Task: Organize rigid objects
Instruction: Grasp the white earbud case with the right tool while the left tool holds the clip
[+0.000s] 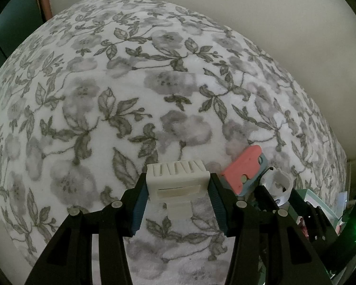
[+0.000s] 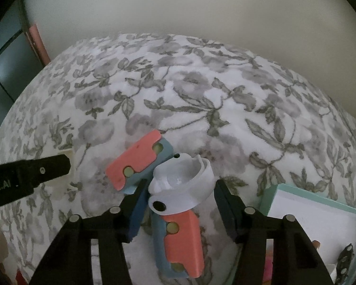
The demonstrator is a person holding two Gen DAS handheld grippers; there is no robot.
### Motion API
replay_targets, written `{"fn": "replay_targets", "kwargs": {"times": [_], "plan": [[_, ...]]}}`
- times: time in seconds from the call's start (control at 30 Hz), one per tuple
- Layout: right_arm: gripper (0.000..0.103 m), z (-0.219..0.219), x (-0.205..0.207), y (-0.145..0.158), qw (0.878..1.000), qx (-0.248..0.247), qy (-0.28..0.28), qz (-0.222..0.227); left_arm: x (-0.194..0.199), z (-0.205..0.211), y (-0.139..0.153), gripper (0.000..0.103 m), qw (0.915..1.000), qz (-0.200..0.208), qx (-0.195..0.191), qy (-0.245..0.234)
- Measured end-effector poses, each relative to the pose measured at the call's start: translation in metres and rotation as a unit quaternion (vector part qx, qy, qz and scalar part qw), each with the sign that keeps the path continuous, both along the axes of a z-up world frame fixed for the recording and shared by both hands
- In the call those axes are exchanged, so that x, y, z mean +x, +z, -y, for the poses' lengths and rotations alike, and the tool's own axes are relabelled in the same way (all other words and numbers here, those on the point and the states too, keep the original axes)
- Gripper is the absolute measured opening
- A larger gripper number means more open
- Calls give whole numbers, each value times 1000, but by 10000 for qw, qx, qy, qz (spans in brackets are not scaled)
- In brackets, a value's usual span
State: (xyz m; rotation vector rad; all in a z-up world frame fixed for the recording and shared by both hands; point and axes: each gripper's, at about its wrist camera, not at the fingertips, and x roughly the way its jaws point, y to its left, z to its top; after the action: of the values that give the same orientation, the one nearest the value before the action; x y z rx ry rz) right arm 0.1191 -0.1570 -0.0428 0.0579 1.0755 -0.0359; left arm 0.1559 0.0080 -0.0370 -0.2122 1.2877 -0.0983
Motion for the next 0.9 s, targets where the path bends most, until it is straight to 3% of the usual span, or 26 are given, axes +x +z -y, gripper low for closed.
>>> {"fn": "replay_targets", "kwargs": {"times": [0.83,0.87,0.9], "plan": [[58,11,-18,47,9986,239,-111,449,-8,15,32,52,9990,404,23,-205],[53,12,-19,48,9986,257,-120,455,-9,16,35,52,9988,437,11,-221],[42,13,-21,50,9985,271,-136,456,-10,17,37,52,9986,465,5,-233]]}}
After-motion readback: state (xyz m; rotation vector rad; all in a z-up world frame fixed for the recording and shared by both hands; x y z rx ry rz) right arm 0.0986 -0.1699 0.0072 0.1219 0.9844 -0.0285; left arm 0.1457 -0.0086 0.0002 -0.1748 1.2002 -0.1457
